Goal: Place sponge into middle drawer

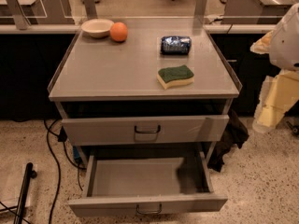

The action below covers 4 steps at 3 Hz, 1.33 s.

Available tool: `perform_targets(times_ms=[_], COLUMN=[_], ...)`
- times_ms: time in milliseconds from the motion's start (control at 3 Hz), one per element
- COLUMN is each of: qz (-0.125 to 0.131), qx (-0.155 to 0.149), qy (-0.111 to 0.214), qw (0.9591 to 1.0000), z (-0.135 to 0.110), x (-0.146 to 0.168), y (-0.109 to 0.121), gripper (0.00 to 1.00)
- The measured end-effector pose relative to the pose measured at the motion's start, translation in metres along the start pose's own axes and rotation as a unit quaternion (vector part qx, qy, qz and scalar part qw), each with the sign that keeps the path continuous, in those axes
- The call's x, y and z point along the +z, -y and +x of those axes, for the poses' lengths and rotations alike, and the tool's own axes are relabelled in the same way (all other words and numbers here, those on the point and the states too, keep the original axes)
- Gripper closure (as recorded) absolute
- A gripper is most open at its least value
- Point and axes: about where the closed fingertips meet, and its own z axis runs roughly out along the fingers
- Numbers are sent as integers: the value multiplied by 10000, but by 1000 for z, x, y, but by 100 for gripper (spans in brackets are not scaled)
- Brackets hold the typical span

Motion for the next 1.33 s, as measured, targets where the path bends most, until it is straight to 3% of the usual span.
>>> perform_targets(times_ms=[667, 1000, 1333], qz=[76, 129, 212], qx=[137, 366, 795], qy=[-23, 68, 308], qw=[9999, 9992, 9961], z=[-1, -1, 1], x=[1, 10, 24], y=[10, 36, 68], gripper=[0, 0, 0])
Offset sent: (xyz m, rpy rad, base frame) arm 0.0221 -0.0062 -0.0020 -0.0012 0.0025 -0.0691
